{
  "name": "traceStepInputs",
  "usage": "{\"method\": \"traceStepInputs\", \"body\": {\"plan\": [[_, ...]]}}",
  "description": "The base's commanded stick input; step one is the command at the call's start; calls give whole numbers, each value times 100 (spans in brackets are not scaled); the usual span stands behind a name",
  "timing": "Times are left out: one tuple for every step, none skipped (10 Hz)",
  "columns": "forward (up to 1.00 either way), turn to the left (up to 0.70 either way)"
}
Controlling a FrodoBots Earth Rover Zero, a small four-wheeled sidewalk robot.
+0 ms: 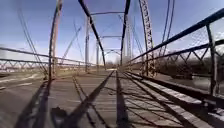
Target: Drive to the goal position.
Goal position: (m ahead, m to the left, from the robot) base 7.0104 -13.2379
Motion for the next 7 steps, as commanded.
{"method": "traceStepInputs", "body": {"plan": [[100,0],[100,0],[100,0],[100,0],[100,0],[100,0],[100,0]]}}
